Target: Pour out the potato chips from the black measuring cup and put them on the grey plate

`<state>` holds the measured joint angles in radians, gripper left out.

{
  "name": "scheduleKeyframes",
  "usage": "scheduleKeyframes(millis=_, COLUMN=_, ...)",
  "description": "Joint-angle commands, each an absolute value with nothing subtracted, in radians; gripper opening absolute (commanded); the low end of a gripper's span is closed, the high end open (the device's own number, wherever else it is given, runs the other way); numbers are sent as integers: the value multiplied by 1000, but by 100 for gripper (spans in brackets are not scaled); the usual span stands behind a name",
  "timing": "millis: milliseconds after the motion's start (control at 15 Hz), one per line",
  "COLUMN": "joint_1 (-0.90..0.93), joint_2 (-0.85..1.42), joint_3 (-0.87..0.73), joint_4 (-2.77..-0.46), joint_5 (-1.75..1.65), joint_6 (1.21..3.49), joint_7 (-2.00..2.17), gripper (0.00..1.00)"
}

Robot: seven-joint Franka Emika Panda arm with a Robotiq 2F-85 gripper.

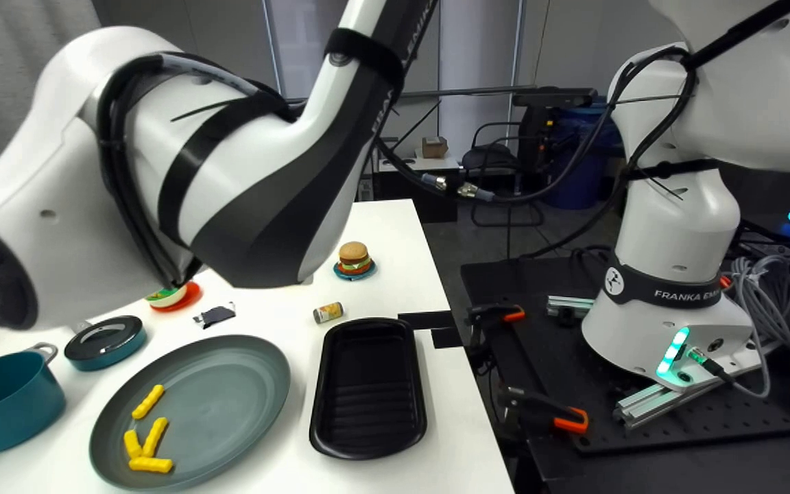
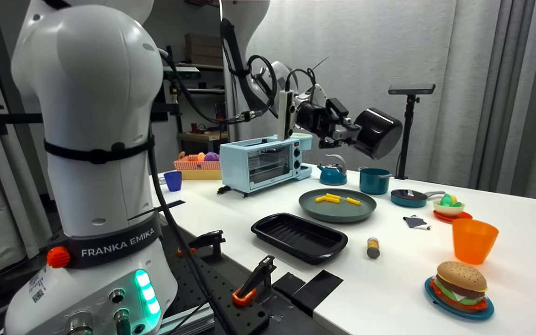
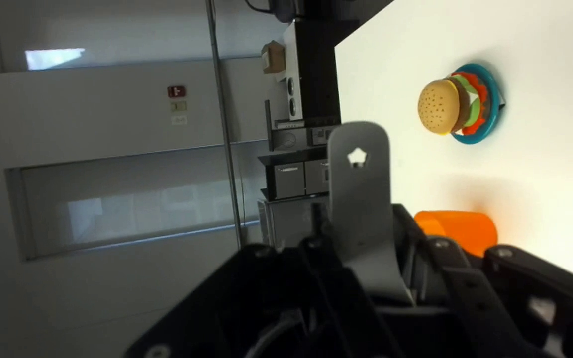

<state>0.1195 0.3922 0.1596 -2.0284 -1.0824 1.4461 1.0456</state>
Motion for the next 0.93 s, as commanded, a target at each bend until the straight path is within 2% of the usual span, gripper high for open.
scheduleKeyframes(millis=0, joint_1=16, joint_2=298, joint_3=71, joint_4=-2131, joint_5=-1069, joint_6=1648, joint_7=1064, gripper=8)
scheduleKeyframes(millis=400, joint_1=-117, joint_2=290, joint_3=-66, joint_4=-2147, joint_5=-1066, joint_6=1936, joint_7=1033, gripper=8)
scheduleKeyframes(millis=867, joint_1=-143, joint_2=300, joint_3=-81, joint_4=-2154, joint_5=-917, joint_6=2244, joint_7=953, gripper=8)
